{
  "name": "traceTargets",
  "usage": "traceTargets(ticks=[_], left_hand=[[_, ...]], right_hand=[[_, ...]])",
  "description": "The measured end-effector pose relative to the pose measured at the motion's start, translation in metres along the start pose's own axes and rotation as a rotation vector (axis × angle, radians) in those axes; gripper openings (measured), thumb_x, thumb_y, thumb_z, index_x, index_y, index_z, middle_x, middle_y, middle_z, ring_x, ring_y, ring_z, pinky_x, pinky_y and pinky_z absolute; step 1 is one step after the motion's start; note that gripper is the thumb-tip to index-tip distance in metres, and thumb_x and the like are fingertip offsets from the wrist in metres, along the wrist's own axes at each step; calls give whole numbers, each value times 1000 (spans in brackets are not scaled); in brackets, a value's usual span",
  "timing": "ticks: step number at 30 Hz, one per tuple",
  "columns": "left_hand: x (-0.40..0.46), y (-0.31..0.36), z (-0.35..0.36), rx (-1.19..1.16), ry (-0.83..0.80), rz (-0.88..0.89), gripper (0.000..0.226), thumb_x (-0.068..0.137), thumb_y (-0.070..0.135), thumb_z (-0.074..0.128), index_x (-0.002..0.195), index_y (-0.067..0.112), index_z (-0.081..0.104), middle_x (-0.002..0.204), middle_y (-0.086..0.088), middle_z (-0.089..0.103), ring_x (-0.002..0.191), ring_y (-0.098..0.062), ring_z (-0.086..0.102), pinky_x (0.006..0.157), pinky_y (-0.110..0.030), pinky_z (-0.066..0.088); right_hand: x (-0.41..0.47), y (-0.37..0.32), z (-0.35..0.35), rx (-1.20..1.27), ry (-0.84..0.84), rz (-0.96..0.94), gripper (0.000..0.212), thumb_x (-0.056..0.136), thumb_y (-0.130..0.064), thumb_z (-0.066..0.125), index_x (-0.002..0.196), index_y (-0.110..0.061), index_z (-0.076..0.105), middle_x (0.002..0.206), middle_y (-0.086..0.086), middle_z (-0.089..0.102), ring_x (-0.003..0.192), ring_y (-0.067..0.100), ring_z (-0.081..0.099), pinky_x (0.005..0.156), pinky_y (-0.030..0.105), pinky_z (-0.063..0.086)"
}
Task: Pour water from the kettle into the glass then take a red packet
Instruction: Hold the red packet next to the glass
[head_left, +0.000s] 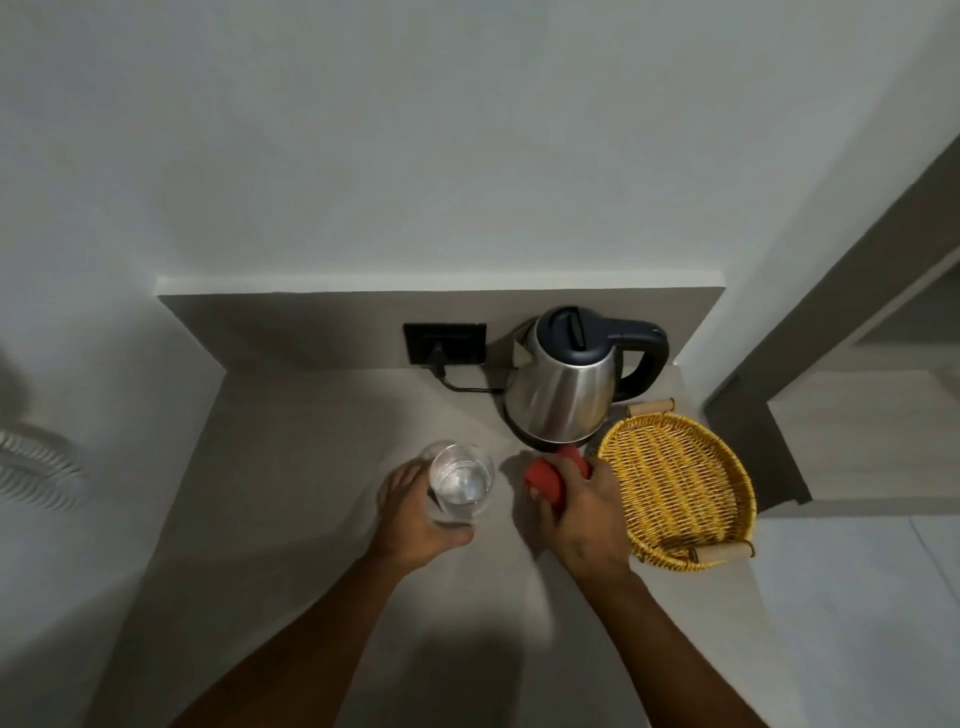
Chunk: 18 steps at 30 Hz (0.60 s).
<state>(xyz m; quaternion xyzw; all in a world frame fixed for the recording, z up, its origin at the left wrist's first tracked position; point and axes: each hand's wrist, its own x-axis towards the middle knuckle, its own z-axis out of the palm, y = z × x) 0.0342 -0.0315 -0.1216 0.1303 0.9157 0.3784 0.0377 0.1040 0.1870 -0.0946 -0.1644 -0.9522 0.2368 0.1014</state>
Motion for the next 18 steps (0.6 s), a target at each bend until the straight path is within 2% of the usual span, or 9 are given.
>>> traceTargets(ticks=[2, 4, 8, 10, 13, 16, 18], left_hand=[[2, -1, 3, 6, 9, -42, 93, 37, 39, 101, 120, 17, 67, 117, -4, 72, 112, -27, 66, 100, -47, 51], [4, 0, 8, 5, 22, -80, 92, 38, 39, 102, 120, 17, 68, 118, -5, 72, 113, -28, 66, 101, -48, 51], [3, 0, 13, -5, 41, -132, 91, 33, 43, 104, 113, 18, 69, 114, -4, 71, 112, -29, 64, 99, -42, 49], [4, -1, 15, -12, 45, -146, 91, 31, 43, 104, 110, 18, 70, 113, -4, 71, 111, -29, 64, 96, -38, 47], [3, -3, 18, 19, 23, -153, 92, 31, 47, 103, 111, 18, 69, 115, -4, 70, 114, -30, 62, 98, -37, 45], [3, -3, 17, 60, -22, -145, 107, 29, 52, 101, 123, 18, 63, 127, -5, 63, 125, -30, 55, 108, -40, 39], [0, 1, 9, 19, -78, -60, 118, 28, 59, 98, 133, 27, 56, 132, 4, 60, 128, -21, 53, 111, -41, 40]], right_hand=[[13, 14, -17, 4, 109, 89, 55, 80, -52, 62, 129, -36, 43, 123, 9, 46, 109, 26, 45, 88, 41, 49], [29, 31, -30, -16, 146, 205, 57, 80, -53, 62, 129, -34, 43, 125, 11, 47, 111, 30, 45, 90, 48, 47], [47, 65, -26, -130, -18, 358, 59, 83, -58, 55, 132, -29, 42, 133, 16, 45, 119, 37, 42, 97, 56, 39], [46, 74, -14, -175, -116, 381, 61, 86, -58, 50, 137, -29, 37, 142, 16, 37, 128, 39, 34, 104, 58, 32], [45, 81, -2, -166, -140, 365, 61, 88, -57, 47, 140, -30, 31, 148, 15, 30, 133, 40, 26, 107, 60, 25], [45, 79, -10, -139, -169, 364, 65, 87, -59, 46, 142, -30, 29, 153, 15, 24, 137, 41, 20, 109, 60, 19], [44, 79, -17, -130, -170, 333, 68, 86, -61, 44, 144, -28, 27, 155, 16, 21, 140, 41, 15, 111, 58, 14]])
